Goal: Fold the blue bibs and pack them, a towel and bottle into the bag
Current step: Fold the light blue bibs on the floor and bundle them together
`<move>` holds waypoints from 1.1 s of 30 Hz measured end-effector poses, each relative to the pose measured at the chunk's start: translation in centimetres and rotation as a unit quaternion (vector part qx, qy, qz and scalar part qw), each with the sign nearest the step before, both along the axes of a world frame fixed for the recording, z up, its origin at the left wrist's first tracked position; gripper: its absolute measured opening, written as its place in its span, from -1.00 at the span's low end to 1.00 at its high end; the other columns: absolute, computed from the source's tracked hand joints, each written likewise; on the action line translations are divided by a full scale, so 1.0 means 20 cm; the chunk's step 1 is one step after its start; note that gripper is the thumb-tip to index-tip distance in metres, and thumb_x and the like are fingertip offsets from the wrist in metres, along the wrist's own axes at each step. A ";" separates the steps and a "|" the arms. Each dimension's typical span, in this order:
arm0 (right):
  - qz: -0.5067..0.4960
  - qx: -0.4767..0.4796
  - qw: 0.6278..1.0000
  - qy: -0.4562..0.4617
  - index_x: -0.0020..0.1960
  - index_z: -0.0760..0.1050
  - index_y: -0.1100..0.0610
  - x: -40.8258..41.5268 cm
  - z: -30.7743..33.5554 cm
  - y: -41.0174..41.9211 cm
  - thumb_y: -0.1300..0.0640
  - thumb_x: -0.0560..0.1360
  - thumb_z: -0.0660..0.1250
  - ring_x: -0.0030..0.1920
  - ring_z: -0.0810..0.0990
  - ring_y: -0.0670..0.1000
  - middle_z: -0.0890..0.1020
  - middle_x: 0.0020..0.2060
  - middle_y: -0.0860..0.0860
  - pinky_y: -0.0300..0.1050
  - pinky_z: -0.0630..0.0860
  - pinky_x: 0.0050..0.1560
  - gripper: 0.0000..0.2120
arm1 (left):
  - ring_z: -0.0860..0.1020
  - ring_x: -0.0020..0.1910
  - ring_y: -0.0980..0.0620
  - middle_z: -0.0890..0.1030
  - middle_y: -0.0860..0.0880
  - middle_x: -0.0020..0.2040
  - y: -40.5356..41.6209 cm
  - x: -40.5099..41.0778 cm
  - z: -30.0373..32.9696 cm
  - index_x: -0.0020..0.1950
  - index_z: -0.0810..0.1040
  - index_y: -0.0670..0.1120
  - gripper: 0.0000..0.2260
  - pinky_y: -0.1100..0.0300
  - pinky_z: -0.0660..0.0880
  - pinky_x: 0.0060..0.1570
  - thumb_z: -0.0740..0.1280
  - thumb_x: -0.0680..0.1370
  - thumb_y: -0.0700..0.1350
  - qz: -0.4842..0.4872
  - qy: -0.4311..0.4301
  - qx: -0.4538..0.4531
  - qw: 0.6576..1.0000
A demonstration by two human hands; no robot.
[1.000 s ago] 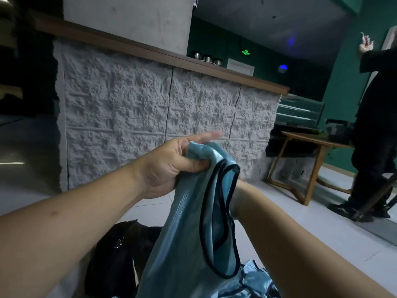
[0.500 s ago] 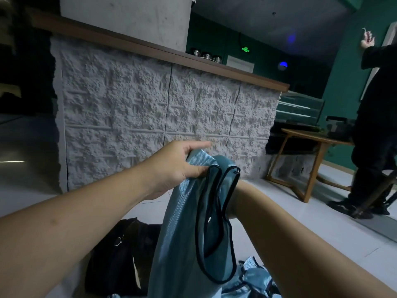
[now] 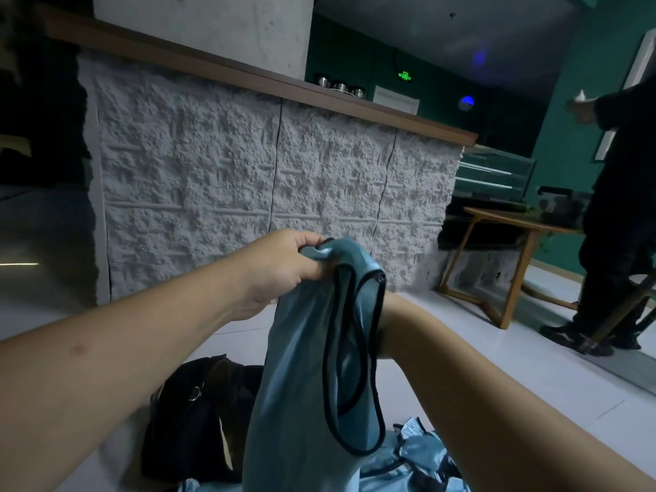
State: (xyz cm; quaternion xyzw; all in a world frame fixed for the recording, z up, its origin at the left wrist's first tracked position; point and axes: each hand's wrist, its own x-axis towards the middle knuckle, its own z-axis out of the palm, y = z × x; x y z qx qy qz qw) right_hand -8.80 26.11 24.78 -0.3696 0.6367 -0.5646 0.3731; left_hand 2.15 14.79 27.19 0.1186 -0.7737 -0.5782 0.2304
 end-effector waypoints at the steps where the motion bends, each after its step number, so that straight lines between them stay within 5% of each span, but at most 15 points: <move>1: 0.013 0.000 1.000 0.010 -0.15 0.65 0.24 0.00 -0.01 0.01 0.22 0.66 0.24 -0.29 0.66 -0.03 0.68 -0.23 0.18 -0.10 0.61 -0.09 -0.71 | 0.69 -0.06 -0.04 0.75 -0.11 -0.07 -0.02 0.00 0.00 0.02 0.71 -0.11 -0.85 0.13 0.57 -0.03 0.42 0.56 -0.33 0.013 0.022 0.005 1.000; 3: -0.061 -0.060 0.993 0.075 0.02 0.67 0.26 -0.03 -0.05 0.01 0.26 0.55 0.32 -0.14 0.64 0.09 0.73 -0.07 0.25 0.11 0.64 -0.01 -0.84 | 0.67 -0.08 0.00 0.74 -0.08 -0.09 -0.05 0.01 0.01 0.02 0.69 -0.11 -0.82 0.18 0.54 -0.08 0.37 0.58 -0.36 0.040 0.063 0.013 0.997; 6: -0.236 -0.262 0.925 0.138 -0.26 0.55 0.32 -0.08 -0.08 0.08 0.28 0.49 0.33 -0.39 0.45 0.04 0.55 -0.44 0.13 -0.09 0.38 -0.37 -0.82 | 0.67 -0.13 0.05 0.73 -0.07 -0.10 -0.08 0.02 0.03 0.04 0.67 -0.13 -0.85 0.22 0.56 -0.13 0.37 0.59 -0.33 0.065 0.096 0.018 0.993; 9: -0.168 -0.360 0.901 0.175 -0.33 0.55 0.31 0.03 -0.10 0.16 0.26 0.45 0.32 -0.50 0.42 0.06 0.50 -0.52 0.11 -0.15 0.34 -0.46 -0.80 | 0.67 -0.20 0.09 0.72 -0.03 -0.16 -0.09 0.03 0.05 0.00 0.66 -0.11 -0.87 0.27 0.58 -0.22 0.38 0.58 -0.31 0.074 0.114 0.009 0.991; 11: -0.080 -0.293 0.930 0.208 -0.18 0.65 0.28 0.10 -0.15 0.16 0.30 0.38 0.28 -0.45 0.56 0.10 0.63 -0.44 0.15 -0.10 0.45 -0.41 -0.84 | 0.67 -0.20 0.09 0.72 -0.02 -0.18 -0.09 0.03 0.05 -0.02 0.66 -0.10 -0.86 0.26 0.60 -0.23 0.38 0.59 -0.32 0.076 0.124 0.008 0.989; 13: -0.015 -0.142 0.947 0.287 0.04 0.66 0.12 0.13 -0.21 0.14 0.24 0.31 0.25 -0.32 0.64 0.08 0.70 -0.30 0.15 -0.06 0.51 -0.31 -0.65 | 0.67 -0.20 0.06 0.72 -0.03 -0.18 -0.09 0.02 0.05 -0.02 0.66 -0.10 -0.86 0.23 0.63 -0.21 0.38 0.59 -0.33 0.075 0.129 0.011 0.989; 16: 0.034 0.067 0.907 0.413 0.23 0.44 0.03 0.13 -0.26 0.11 0.03 0.32 0.37 -0.01 0.65 0.02 0.66 0.03 0.00 -0.02 0.62 0.00 -0.53 | 0.65 -0.19 0.02 0.70 -0.06 -0.18 -0.09 0.03 0.04 0.00 0.65 -0.16 -0.91 0.14 0.62 -0.14 0.38 0.59 -0.31 0.069 0.127 0.013 0.989; 19: 0.074 0.167 0.839 0.513 0.14 0.39 0.06 0.14 -0.27 0.09 -0.05 0.38 0.49 0.00 0.62 0.11 0.62 0.02 0.03 0.00 0.61 -0.02 -0.56 | 0.63 -0.17 0.01 0.68 -0.08 -0.17 -0.11 0.04 0.02 0.00 0.63 -0.20 -0.96 0.11 0.58 -0.08 0.39 0.59 -0.29 0.070 0.120 -0.002 0.990; 21: 0.090 0.171 0.796 0.574 -0.11 0.39 0.06 0.14 -0.25 0.09 0.02 0.40 0.48 -0.12 0.58 0.15 0.55 -0.19 0.02 -0.13 0.50 -0.26 -0.73 | 0.63 -0.17 0.02 0.68 -0.09 -0.16 -0.12 0.04 0.00 0.00 0.64 -0.18 -0.96 0.10 0.58 -0.07 0.39 0.60 -0.27 0.080 0.110 -0.022 0.990; 23: 0.082 0.160 0.774 0.606 -0.29 0.30 0.09 0.13 -0.23 0.12 0.06 0.41 0.44 -0.24 0.52 0.14 0.45 -0.35 -0.01 -0.17 0.35 -0.39 -0.68 | 0.64 -0.17 0.00 0.70 -0.15 -0.12 -0.16 0.04 -0.02 0.03 0.65 -0.17 -0.95 0.07 0.59 -0.08 0.41 0.60 -0.25 0.111 0.107 -0.035 0.987; 27: -0.010 0.021 0.778 0.628 -0.22 0.47 0.07 0.03 -0.17 0.17 -0.04 0.44 0.43 -0.19 0.56 0.03 0.57 -0.28 -0.08 -0.10 0.46 -0.21 -0.77 | 0.70 -0.11 -0.10 0.74 -0.07 -0.11 -0.28 0.07 -0.05 -0.01 0.67 -0.03 -0.95 -0.07 0.65 -0.02 0.45 0.58 -0.18 0.204 0.144 -0.015 0.968; 30: -0.141 -0.106 0.728 0.662 -0.25 0.47 -0.03 -0.07 -0.18 0.18 -0.03 0.36 0.54 -0.13 0.47 0.03 0.47 -0.28 -0.15 -0.11 0.34 -0.12 -0.76 | 0.66 -0.18 -0.03 0.71 -0.04 -0.15 -0.30 0.10 -0.04 -0.05 0.62 0.01 -0.94 -0.05 0.62 -0.13 0.47 0.58 -0.05 0.234 0.175 -0.046 0.955; 31: -0.188 -0.126 0.734 0.640 -0.25 0.51 0.02 -0.10 -0.20 0.17 0.00 0.34 0.57 -0.09 0.47 0.04 0.49 -0.23 -0.12 -0.10 0.36 -0.07 -0.76 | 0.61 -0.23 -0.01 0.67 -0.05 -0.17 -0.30 0.10 -0.04 -0.06 0.59 0.01 -0.92 0.00 0.57 -0.21 0.45 0.59 -0.04 0.244 0.180 -0.075 0.950; 33: -0.242 -0.114 0.821 0.504 -0.21 0.56 0.10 -0.12 -0.22 0.15 0.08 0.34 0.61 -0.02 0.52 0.03 0.55 -0.10 -0.04 -0.09 0.43 0.01 -0.76 | 0.52 -0.27 0.00 0.61 -0.12 -0.18 -0.28 0.09 -0.03 -0.07 0.53 -0.01 -0.88 0.05 0.45 -0.28 0.40 0.63 -0.04 0.257 0.183 -0.132 0.940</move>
